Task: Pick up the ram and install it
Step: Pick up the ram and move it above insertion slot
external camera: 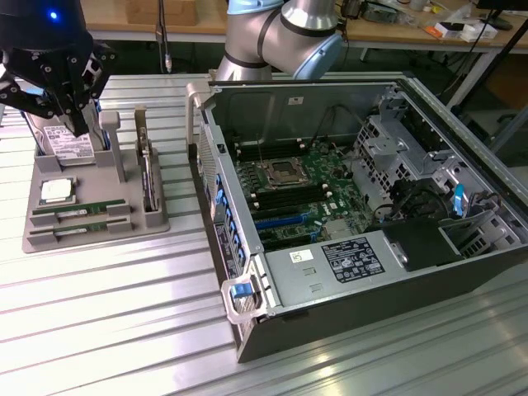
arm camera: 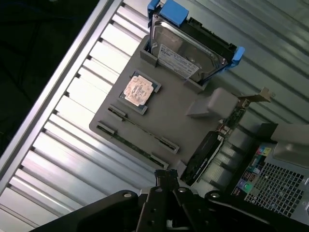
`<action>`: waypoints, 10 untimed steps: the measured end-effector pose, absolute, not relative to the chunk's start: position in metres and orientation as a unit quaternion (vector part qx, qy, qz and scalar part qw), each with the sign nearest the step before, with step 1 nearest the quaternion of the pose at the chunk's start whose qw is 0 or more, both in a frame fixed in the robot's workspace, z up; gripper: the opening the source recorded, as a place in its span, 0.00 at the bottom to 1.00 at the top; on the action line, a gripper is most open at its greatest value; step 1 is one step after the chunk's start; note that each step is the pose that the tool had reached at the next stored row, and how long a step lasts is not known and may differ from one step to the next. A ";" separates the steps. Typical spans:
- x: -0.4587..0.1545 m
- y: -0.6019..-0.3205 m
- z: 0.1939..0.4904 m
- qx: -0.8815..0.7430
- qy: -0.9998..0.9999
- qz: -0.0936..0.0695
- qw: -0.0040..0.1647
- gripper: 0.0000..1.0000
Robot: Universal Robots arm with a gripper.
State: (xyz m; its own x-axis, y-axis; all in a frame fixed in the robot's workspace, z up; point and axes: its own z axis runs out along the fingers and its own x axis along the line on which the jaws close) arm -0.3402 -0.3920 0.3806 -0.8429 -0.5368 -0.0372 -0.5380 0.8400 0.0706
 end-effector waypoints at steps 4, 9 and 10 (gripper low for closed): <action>-0.343 -0.390 0.384 -0.287 0.957 0.032 -0.003 0.11; -0.348 -0.388 0.384 -0.296 0.955 0.033 -0.010 0.11; -0.348 -0.388 0.384 -0.299 0.954 0.034 -0.016 0.11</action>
State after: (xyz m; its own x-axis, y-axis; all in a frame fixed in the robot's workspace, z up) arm -0.3484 -0.3882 0.3841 -0.8211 -0.5707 0.0099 -0.5685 0.8193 0.0746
